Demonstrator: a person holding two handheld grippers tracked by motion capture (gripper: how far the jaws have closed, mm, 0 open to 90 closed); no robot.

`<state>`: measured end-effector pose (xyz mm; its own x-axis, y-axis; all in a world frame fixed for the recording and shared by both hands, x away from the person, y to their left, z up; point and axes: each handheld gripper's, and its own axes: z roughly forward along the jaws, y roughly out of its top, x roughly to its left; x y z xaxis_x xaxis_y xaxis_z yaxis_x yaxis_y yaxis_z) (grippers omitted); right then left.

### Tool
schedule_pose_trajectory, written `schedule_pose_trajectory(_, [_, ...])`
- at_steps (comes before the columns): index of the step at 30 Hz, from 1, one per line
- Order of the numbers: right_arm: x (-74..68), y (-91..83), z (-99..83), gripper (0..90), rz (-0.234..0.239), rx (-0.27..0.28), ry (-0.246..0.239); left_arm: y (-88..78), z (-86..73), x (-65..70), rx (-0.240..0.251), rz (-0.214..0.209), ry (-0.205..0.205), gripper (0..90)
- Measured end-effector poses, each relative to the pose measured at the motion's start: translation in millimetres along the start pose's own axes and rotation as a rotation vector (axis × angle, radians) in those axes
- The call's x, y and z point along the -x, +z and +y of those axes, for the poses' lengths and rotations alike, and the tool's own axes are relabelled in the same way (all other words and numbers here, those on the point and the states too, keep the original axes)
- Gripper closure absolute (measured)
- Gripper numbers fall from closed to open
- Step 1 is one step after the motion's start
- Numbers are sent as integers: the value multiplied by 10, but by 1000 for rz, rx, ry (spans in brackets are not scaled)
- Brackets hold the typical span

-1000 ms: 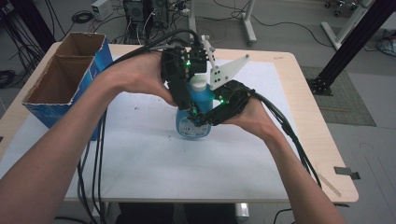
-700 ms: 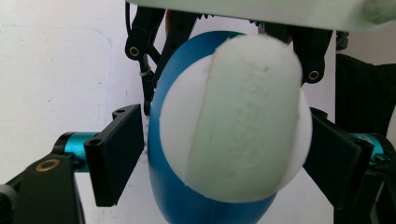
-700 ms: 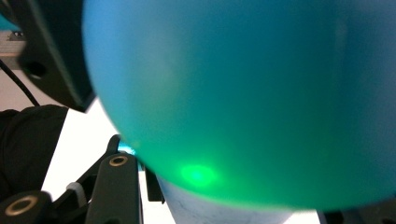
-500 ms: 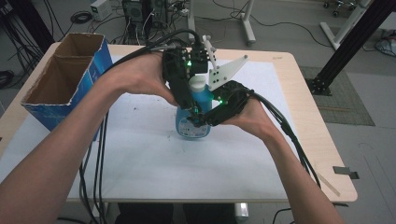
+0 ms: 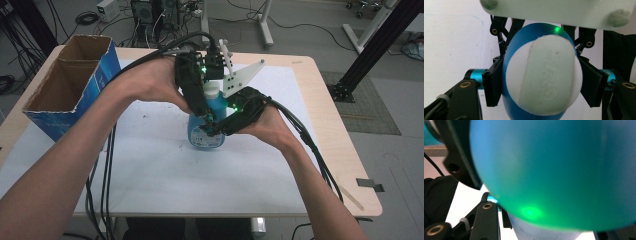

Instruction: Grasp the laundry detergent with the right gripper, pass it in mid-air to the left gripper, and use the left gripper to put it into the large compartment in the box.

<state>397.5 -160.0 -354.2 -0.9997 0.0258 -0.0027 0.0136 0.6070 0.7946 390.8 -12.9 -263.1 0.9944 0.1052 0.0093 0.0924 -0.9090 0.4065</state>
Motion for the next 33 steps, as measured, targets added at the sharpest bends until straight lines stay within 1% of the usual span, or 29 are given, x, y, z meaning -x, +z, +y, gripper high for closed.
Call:
schedule_pose_trajectory(1, [-1,-1,0,460,0,-1,0,-1,3,-3,-5,2,6,308])
schedule_pose_trajectory(3, [-1,-2,-1,461,-1,-3,2,4,4,-2,-8,4,1,311])
schedule_pose_trajectory(6, [-2,-2,-1,460,0,-5,3,7,8,-6,-15,14,7,334])
schedule_pose_trajectory(7, [-1,-1,-1,460,0,-5,2,7,9,-5,-14,14,3,339])
schedule_pose_trajectory(11, [-4,-5,2,460,2,-1,3,10,15,-1,-15,24,10,354])
schedule_pose_trajectory(18, [-5,-5,-3,459,3,0,3,12,21,8,-19,30,25,369])
schedule_pose_trajectory(22, [-8,-12,-2,456,8,11,12,-5,22,9,-10,35,25,372])
schedule_pose_trajectory(23, [-2,-13,-3,455,4,15,4,-8,23,11,-12,35,24,372])
schedule_pose_trajectory(24, [-8,-11,-2,454,9,19,11,-7,22,13,-13,35,22,373])
schedule_pose_trajectory(29, [-9,0,-7,448,11,23,9,-1,18,18,-26,34,21,375])
schedule_pose_trajectory(33, [-15,-6,-2,442,8,30,5,-7,24,20,-21,38,20,376])
